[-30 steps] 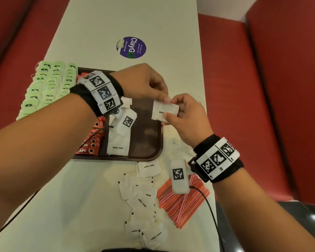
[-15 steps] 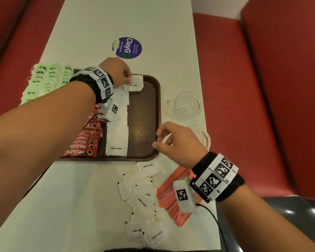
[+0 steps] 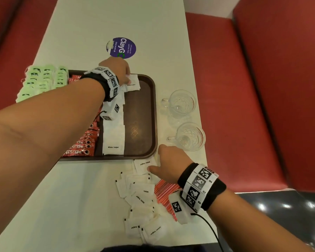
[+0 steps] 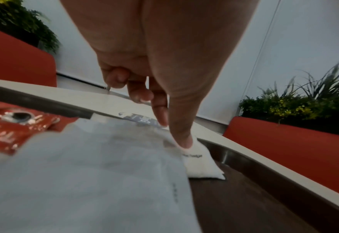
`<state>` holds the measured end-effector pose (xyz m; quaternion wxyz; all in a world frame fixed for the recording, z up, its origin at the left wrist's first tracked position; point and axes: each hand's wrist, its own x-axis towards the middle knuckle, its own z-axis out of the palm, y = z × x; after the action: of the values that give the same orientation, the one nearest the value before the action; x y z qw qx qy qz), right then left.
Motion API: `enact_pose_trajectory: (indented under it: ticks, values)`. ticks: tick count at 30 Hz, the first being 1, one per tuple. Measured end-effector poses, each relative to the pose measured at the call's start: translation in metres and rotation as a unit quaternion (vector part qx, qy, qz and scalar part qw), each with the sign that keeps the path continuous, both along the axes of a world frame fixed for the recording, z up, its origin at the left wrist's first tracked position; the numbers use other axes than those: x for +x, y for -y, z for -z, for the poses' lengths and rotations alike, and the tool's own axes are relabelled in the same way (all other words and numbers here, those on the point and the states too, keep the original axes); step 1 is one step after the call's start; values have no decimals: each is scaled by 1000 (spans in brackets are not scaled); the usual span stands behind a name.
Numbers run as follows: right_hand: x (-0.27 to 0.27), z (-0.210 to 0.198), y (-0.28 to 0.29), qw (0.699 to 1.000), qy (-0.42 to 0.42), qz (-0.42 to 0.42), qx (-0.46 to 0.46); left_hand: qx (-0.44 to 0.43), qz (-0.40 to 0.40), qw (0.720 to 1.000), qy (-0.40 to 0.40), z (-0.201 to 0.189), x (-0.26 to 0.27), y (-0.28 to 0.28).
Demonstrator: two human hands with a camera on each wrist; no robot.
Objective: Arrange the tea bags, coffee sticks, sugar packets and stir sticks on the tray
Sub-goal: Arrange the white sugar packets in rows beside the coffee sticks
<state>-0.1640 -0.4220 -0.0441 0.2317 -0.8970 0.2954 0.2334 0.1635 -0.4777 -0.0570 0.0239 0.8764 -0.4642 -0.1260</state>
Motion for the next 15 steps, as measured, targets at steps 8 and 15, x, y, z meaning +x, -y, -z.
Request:
enact_pose_trajectory:
  ticks: [8,15]
  values:
    - [5,9,-12,998,-16,58,-1,-130,23,990,-49,-33,-70,-65]
    - [10,15,-14,997,-21,75,27,-71,85,991,-69,-31,-145,-150]
